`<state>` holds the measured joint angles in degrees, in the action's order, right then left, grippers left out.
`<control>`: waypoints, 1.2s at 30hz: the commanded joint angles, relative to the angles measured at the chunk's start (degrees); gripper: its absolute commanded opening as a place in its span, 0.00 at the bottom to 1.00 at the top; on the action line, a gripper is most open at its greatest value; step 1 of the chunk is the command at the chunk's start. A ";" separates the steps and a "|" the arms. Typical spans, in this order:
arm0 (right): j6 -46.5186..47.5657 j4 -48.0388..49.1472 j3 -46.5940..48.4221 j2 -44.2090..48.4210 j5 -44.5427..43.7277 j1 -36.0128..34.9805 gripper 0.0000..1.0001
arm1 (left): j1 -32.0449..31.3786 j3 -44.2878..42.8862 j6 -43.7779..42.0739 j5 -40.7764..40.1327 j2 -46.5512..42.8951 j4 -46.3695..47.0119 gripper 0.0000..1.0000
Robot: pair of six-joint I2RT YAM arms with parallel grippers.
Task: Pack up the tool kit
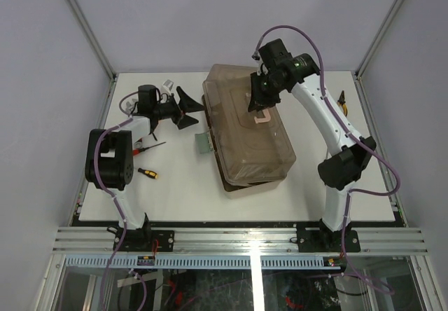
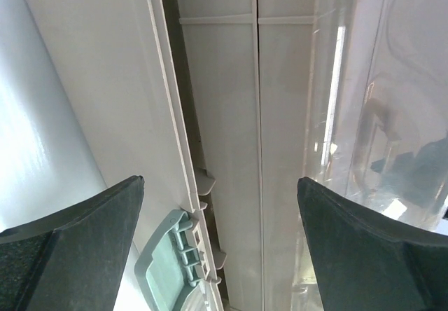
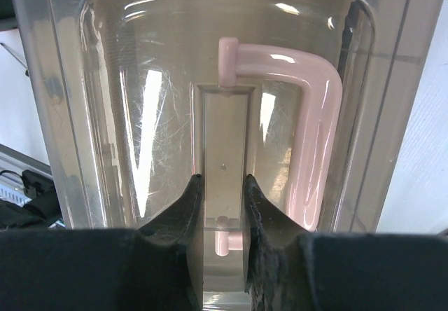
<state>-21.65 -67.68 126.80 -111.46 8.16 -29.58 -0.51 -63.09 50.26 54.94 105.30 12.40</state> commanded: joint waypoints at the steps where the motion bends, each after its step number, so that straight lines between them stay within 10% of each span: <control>1: -2.07 7.14 0.71 6.00 4.37 1.07 0.00 | -1.13 -2.11 -0.98 -1.85 1.93 0.07 0.89; 18: -2.30 9.38 -3.58 8.07 5.10 1.71 0.00 | -4.53 -12.40 -2.81 -2.25 0.96 -5.54 0.89; 27: -2.01 9.03 -2.54 9.86 0.94 2.72 0.45 | -5.91 -13.09 -2.01 -1.68 -1.61 -5.85 0.89; 36: -1.12 6.43 2.45 11.26 -2.51 3.35 0.58 | -7.81 -15.99 -1.50 -1.67 -1.92 -7.01 0.89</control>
<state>-23.44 -62.26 126.04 -103.48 7.70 -26.61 -7.16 -76.12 47.90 51.16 105.73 4.21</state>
